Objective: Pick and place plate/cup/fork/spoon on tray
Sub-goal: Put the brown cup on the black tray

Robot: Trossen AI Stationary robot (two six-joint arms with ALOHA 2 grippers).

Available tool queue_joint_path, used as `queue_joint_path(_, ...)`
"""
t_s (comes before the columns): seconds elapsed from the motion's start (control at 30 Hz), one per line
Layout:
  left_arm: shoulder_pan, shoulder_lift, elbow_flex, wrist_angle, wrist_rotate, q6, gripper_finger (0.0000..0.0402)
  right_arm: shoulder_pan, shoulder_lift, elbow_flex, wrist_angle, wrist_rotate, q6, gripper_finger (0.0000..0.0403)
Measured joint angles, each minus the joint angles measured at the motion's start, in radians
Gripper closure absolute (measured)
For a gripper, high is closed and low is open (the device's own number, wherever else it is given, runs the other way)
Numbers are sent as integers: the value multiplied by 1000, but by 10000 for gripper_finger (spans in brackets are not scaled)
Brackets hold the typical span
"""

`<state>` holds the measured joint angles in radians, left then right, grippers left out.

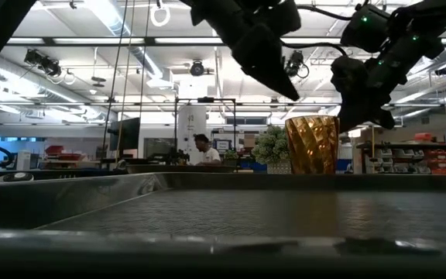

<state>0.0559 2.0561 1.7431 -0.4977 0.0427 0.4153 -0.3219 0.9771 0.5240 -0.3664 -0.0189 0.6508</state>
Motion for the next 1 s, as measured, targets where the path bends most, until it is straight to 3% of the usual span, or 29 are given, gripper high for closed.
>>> queue_joint_path(0.4, -11, 163, 291, -274, -54, 123, 246, -16, 24, 0, -76, 37, -19, 393)
queue_joint_path(0.67, -10, 186, 307, -303, -85, 154, 251, -21, 0, 0, -133, 99, 3, 393)
queue_joint_path(1.0, 1, 195, 306, -303, -96, 199, 300, -22, -21, 0, -146, 123, 8, 393)
